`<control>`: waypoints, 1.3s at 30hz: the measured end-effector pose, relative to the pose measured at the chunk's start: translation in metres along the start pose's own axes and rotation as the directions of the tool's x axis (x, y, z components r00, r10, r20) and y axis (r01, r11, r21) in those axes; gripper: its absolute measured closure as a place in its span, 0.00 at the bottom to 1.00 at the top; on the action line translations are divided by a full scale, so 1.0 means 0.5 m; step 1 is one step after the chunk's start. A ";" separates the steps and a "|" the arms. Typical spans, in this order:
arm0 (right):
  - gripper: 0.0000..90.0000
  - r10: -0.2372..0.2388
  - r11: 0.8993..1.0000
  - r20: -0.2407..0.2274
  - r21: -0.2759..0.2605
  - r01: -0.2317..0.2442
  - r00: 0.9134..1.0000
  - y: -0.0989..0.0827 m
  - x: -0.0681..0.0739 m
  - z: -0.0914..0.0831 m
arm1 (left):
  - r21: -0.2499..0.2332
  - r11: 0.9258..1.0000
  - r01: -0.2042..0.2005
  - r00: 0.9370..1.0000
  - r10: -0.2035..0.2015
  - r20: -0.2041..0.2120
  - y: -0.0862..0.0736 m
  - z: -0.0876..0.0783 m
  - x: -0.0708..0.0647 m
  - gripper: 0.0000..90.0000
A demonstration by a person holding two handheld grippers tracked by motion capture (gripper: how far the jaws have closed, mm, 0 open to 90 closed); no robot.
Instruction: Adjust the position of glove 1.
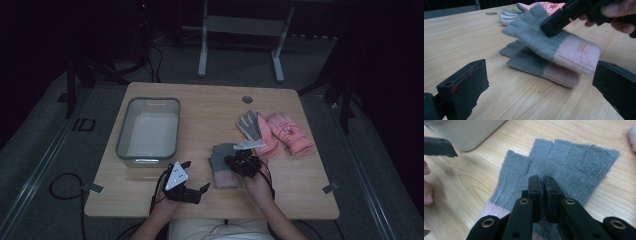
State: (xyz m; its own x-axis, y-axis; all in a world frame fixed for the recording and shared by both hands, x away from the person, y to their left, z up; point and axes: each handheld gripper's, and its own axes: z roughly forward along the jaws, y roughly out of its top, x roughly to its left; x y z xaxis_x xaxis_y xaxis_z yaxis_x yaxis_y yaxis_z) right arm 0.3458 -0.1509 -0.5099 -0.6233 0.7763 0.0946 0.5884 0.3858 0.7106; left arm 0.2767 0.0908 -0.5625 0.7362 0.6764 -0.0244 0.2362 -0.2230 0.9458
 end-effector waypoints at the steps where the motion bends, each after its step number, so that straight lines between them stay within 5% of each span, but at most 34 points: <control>1: 0.95 0.001 1.000 0.001 0.004 -0.001 1.000 -0.001 -0.001 0.005 | 0.002 1.000 -0.003 1.000 0.003 0.001 0.000 0.000 0.000 0.00; 20: 0.94 -0.019 0.999 0.011 0.039 0.018 1.000 -0.011 -0.013 0.042 | 0.015 1.000 -0.007 1.000 0.007 0.020 0.001 0.003 0.001 0.00; 30: 0.86 -0.018 0.999 -0.021 0.040 0.018 1.000 -0.021 -0.023 0.056 | 0.033 0.999 -0.007 1.000 0.006 0.012 0.003 0.006 0.000 0.00; 32: 0.82 -0.015 0.999 -0.026 0.029 0.016 1.000 -0.018 -0.025 0.049 | 0.032 0.999 -0.001 0.999 0.000 0.042 0.003 0.007 0.005 0.00; 36: 0.79 -0.033 0.999 -0.023 -0.010 0.032 0.999 -0.008 -0.031 0.025 | 0.057 0.997 -0.043 0.999 0.043 -0.007 0.007 0.010 0.001 0.00; 39: 0.76 -0.037 0.998 -0.013 -0.043 0.036 0.999 0.008 -0.046 0.006 | 0.080 0.997 -0.005 1.000 0.006 -0.008 0.026 0.013 -0.005 0.00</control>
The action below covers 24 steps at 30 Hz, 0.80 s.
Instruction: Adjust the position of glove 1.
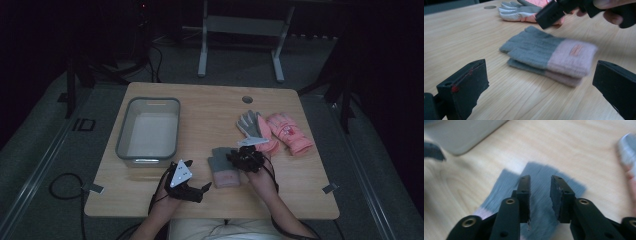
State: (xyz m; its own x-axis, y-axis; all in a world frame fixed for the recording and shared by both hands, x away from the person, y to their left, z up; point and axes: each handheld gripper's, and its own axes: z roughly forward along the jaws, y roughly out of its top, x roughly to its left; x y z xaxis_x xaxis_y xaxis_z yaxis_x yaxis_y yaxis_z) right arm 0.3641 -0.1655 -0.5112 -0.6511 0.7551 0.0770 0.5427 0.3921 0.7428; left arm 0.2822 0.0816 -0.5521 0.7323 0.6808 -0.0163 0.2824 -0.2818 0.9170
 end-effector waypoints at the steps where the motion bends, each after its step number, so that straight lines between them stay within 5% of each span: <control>1: 0.74 -0.006 1.000 0.008 -0.008 0.006 1.000 0.008 -0.008 -0.004 | -0.003 1.000 -0.003 1.000 0.003 -0.006 0.006 -0.001 -0.003 0.00; 5: 0.71 -0.024 0.999 0.029 -0.023 0.025 0.999 0.032 -0.029 -0.012 | 0.023 1.000 -0.014 0.998 0.012 0.065 0.037 0.005 -0.019 0.00; 7: 0.69 -0.031 0.999 0.038 -0.017 0.032 0.999 0.044 -0.039 -0.012 | 0.021 0.998 -0.058 0.989 0.055 0.138 0.045 0.015 -0.027 0.00; 14: 0.65 0.006 1.000 0.053 0.027 -0.008 0.999 0.049 -0.060 0.021 | 0.041 0.989 -0.140 0.959 0.126 0.253 0.064 0.069 -0.044 0.16; 21: 0.59 0.028 0.991 0.047 0.126 -0.034 0.999 0.035 -0.067 0.069 | 0.108 0.967 -0.230 0.943 0.194 0.271 0.061 0.099 -0.058 0.33; 24: 0.49 0.045 0.986 0.051 0.158 -0.053 0.998 0.022 -0.075 0.090 | 0.144 0.949 -0.280 0.936 0.237 0.260 0.047 0.110 -0.061 0.36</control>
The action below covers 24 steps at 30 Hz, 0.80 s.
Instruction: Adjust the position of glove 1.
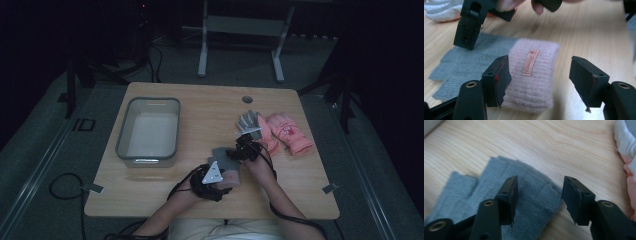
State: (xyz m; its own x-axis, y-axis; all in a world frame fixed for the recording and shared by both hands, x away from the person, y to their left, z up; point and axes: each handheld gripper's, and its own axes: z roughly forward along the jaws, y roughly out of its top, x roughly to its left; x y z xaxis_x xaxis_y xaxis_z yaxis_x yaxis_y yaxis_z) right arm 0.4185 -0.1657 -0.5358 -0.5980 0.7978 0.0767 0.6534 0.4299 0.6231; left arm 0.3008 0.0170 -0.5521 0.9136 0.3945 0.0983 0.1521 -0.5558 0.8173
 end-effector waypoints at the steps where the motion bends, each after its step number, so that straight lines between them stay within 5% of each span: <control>1: 0.47 0.010 1.000 -0.004 0.006 -0.010 1.000 -0.001 -0.002 0.002 | -0.002 1.000 0.004 1.000 -0.004 0.002 -0.003 0.002 0.000 0.37; 6: 0.46 0.056 0.998 -0.044 0.030 -0.055 0.997 -0.006 -0.015 0.010 | 0.022 0.999 -0.023 1.000 0.024 -0.011 -0.004 0.008 -0.003 0.40; 10: 0.59 0.027 0.999 -0.072 0.029 -0.025 0.997 -0.007 -0.012 0.009 | 0.071 0.993 -0.095 0.994 0.098 -0.045 0.003 0.014 -0.018 0.40; 15: 0.76 0.053 0.998 -0.107 0.029 -0.050 0.993 -0.011 -0.010 0.007 | 0.124 0.978 -0.165 0.980 0.177 -0.091 0.006 0.018 -0.030 0.45; 21: 0.81 0.020 1.000 -0.075 0.024 -0.018 0.997 -0.010 0.006 0.004 | 0.162 0.964 -0.212 0.960 0.236 -0.153 0.011 0.022 -0.038 0.63; 24: 0.83 0.020 1.000 -0.076 0.015 -0.019 0.997 -0.010 0.010 0.001 | 0.128 0.980 -0.155 0.973 0.174 -0.149 0.013 0.014 -0.030 0.76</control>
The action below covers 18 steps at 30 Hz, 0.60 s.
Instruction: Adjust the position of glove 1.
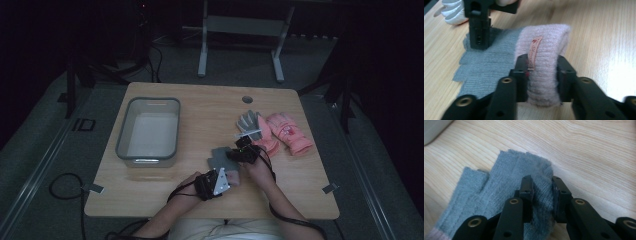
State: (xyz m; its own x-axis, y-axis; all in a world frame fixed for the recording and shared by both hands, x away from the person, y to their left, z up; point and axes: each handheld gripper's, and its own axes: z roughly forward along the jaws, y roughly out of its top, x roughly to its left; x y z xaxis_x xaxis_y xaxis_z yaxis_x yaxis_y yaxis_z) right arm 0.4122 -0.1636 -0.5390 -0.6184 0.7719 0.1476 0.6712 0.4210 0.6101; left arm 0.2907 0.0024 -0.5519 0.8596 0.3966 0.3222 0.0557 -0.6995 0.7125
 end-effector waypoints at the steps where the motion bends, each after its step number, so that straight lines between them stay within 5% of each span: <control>1: 0.83 0.002 1.000 -0.001 -0.003 -0.002 1.000 0.000 0.001 -0.002 | -0.003 1.000 0.012 1.000 -0.012 0.006 0.000 -0.002 0.004 0.78; 7: 0.83 0.002 0.999 -0.056 -0.043 -0.004 0.998 0.013 0.009 -0.028 | -0.002 0.998 0.060 0.997 -0.060 0.046 0.003 -0.014 0.028 0.80; 18: 0.83 -0.055 0.989 -0.103 -0.145 0.039 0.993 0.054 0.043 -0.094 | 0.013 0.999 0.036 0.999 -0.037 0.039 0.024 -0.070 0.071 0.82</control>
State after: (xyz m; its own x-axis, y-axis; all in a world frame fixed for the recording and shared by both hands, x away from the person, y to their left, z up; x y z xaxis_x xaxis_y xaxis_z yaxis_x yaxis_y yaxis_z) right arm 0.3977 -0.1582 -0.4827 -0.6931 0.6944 0.1938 0.5801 0.3775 0.7218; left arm 0.3039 0.0290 -0.5102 0.8759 0.3988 0.2716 0.0932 -0.6922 0.7157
